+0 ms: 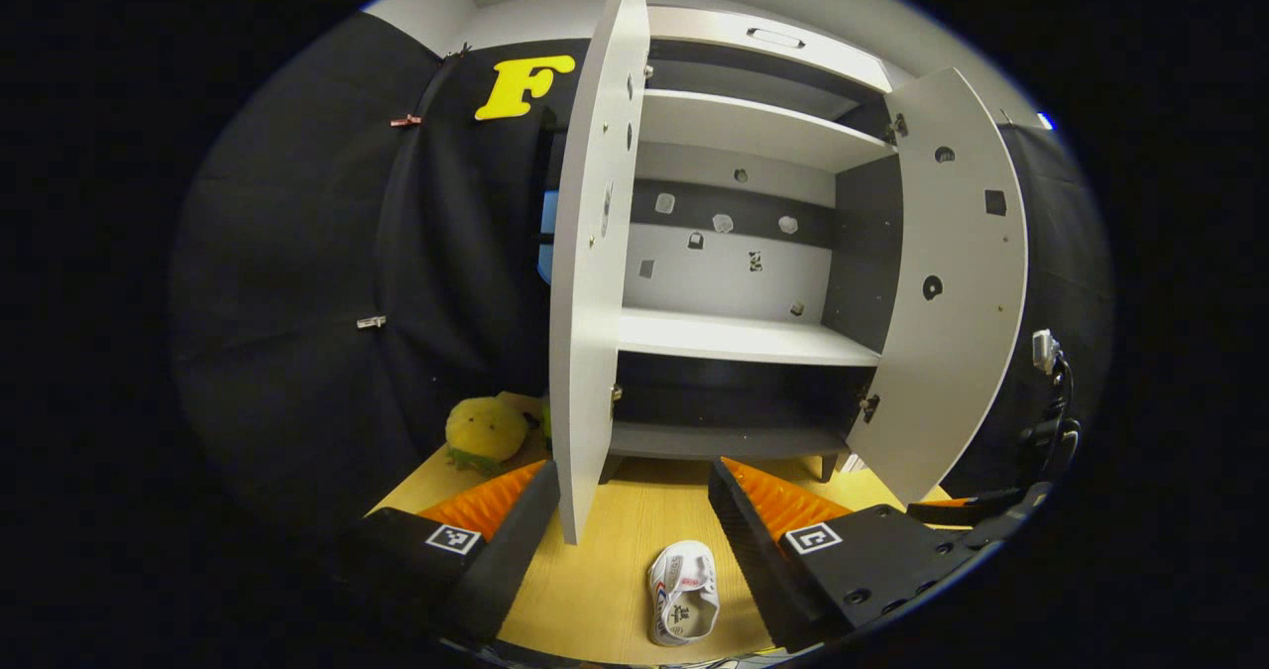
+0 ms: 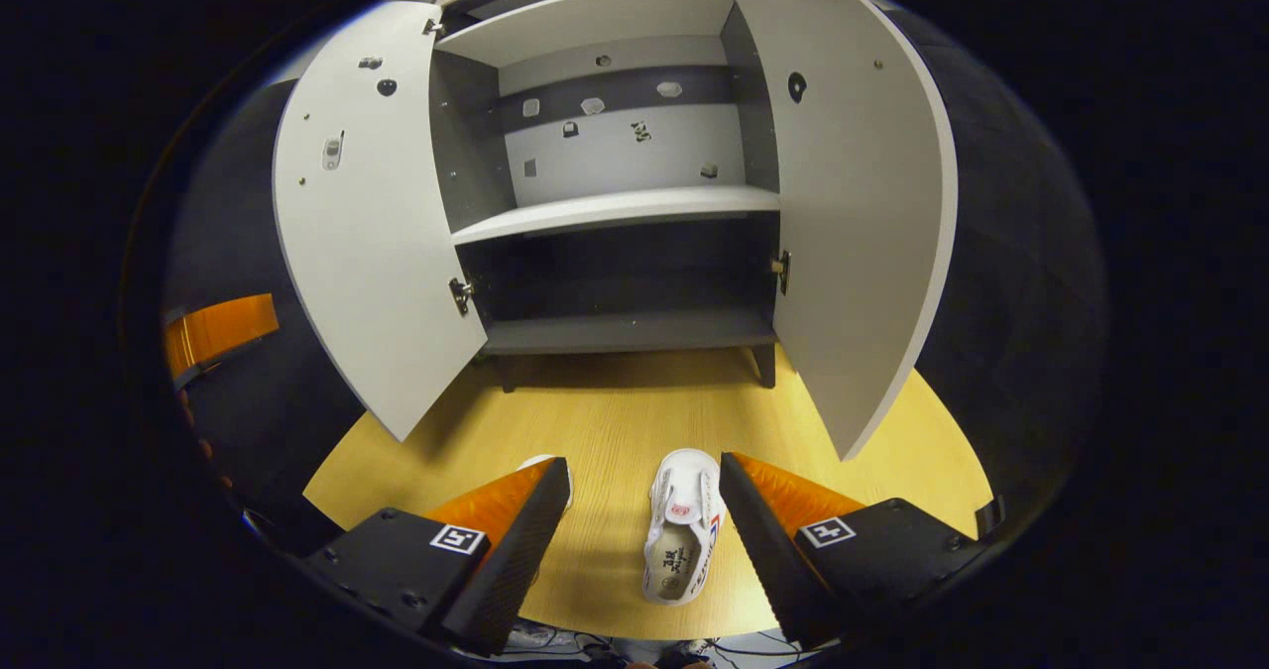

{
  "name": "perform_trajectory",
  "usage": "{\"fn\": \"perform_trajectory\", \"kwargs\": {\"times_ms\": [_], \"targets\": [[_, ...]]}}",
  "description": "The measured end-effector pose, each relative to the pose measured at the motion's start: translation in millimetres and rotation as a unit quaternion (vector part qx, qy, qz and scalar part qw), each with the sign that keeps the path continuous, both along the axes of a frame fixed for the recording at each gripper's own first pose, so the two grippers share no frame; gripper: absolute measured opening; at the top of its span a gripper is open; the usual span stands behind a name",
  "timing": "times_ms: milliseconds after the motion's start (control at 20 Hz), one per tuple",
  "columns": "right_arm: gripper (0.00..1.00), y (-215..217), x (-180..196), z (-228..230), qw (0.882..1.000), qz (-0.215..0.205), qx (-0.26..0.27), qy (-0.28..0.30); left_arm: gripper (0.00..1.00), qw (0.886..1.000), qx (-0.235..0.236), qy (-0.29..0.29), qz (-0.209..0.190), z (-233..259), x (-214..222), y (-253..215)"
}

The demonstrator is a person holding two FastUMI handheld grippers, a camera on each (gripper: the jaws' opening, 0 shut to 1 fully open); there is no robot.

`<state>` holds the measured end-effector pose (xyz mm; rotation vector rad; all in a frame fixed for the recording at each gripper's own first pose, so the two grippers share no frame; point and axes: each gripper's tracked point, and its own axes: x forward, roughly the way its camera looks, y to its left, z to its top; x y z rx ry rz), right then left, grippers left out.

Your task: Grab one shoe with the right hand and put it into the shoe cabinet, grab the other shoe with the left hand and put it into the shoe cabinet; then close the right door with the right hand and the left door with the left hand.

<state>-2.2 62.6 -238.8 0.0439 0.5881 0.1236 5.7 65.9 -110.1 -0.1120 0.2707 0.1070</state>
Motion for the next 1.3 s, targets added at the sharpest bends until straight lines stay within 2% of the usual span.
{"fn": "perform_trajectory", "kwargs": {"times_ms": [300, 500, 700, 1000, 1200, 1300], "targets": [[0.99, 20, -22, -82, 0.996, 0.027, 0.008, 0.084, 0.95, 0.999, 0.003, 0.048, 0.001, -38, -7, -1], [0.99, 24, -30, -133, 0.992, 0.029, -0.003, 0.12, 0.95, 0.998, 0.01, 0.066, -0.003, -59, -11, 3], [0.99, 18, -23, -166, 0.992, 0.02, -0.031, 0.122, 0.95, 0.996, 0.015, 0.087, -0.005, -84, -14, 6], [0.97, 16, 8, -195, 0.994, -0.003, -0.048, 0.101, 0.95, 0.994, 0.009, 0.108, -0.008, -107, -21, 3], [0.96, 6, 31, -201, 0.994, -0.024, -0.072, 0.077, 0.95, 0.994, 0.014, 0.109, -0.011, -104, -22, -2], [0.93, 2, 40, -201, 0.994, -0.028, -0.077, 0.073, 0.95, 0.994, 0.016, 0.105, -0.01, -101, -24, -4]]}}
